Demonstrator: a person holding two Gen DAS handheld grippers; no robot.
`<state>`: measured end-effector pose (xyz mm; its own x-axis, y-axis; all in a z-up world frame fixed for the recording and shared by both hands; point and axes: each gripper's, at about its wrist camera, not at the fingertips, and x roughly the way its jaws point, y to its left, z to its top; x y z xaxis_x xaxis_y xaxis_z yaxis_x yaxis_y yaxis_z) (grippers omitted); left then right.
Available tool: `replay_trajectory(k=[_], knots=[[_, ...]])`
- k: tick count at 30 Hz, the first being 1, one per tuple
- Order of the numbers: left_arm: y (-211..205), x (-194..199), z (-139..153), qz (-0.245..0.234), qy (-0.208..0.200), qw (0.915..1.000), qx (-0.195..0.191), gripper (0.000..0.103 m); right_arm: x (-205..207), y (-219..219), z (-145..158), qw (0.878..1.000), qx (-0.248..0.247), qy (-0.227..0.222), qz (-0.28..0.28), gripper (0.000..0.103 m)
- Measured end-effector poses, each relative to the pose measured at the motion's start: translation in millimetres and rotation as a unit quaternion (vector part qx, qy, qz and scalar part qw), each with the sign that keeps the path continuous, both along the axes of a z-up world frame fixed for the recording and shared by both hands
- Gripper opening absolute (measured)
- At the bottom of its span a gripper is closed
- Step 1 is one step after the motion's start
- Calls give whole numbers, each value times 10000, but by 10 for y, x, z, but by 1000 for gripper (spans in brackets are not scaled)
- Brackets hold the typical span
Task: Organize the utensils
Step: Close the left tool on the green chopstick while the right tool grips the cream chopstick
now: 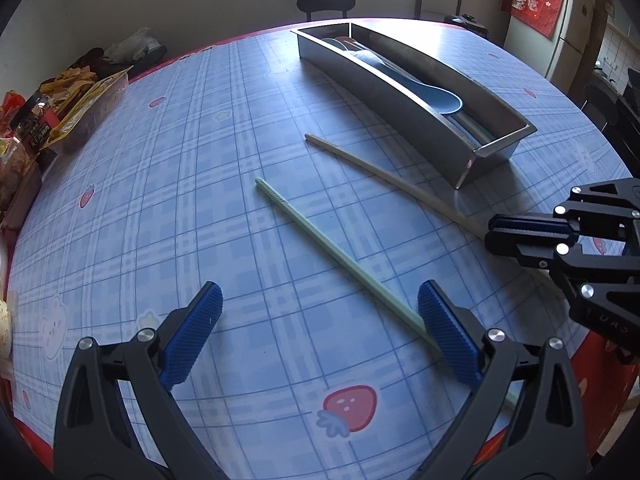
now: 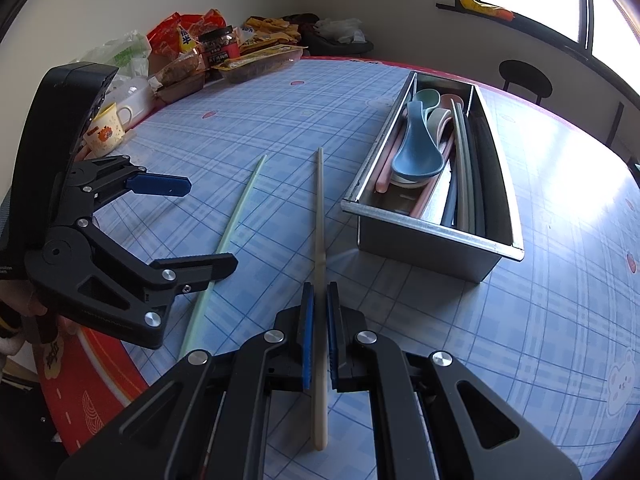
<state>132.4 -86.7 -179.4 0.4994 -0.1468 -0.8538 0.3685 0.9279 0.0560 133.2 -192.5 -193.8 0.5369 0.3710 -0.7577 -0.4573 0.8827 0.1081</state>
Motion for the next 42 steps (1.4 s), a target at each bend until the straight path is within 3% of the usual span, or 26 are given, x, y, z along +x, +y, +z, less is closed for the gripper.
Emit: replay_trajectory(k=[8,10,18,21,23,25,27,31,37,42], knots=[[250,-40,87,-73,148,9998,-119,49,-1,3,0,10000,-7,-4,-1,7],[270,-45,100,-99,132,9997,-164,29,0,3,0,10000,-8,-4,0,7],[232,59,129,-284,38,9991,-319,8,2,3,0,10000,-5,-3,-2,7],[208,74,127,-234,20,9992,-310,8,2,4,0,10000,-13,-6,0,7],[181,43,106,-252,31,9995,-205,13,-1,9,-1,10000,-31,-13,-1,7],[161,-46,88,-342,-43,9993,-111,26,-6,18,0,10000,-73,-31,-1,7],[172,-140,79,-366,-153,9992,-9,29,-16,34,0,9999,-139,-61,-2,7],[274,-240,70,-315,-162,9993,-147,29,-35,85,-5,9994,-322,-148,-4,7],[335,-368,30,-317,-536,9978,-222,29,-37,149,1,9985,-504,-233,16,7],[362,-368,26,-279,-518,9978,-314,27,30,160,2,9987,-471,-194,8,7]])
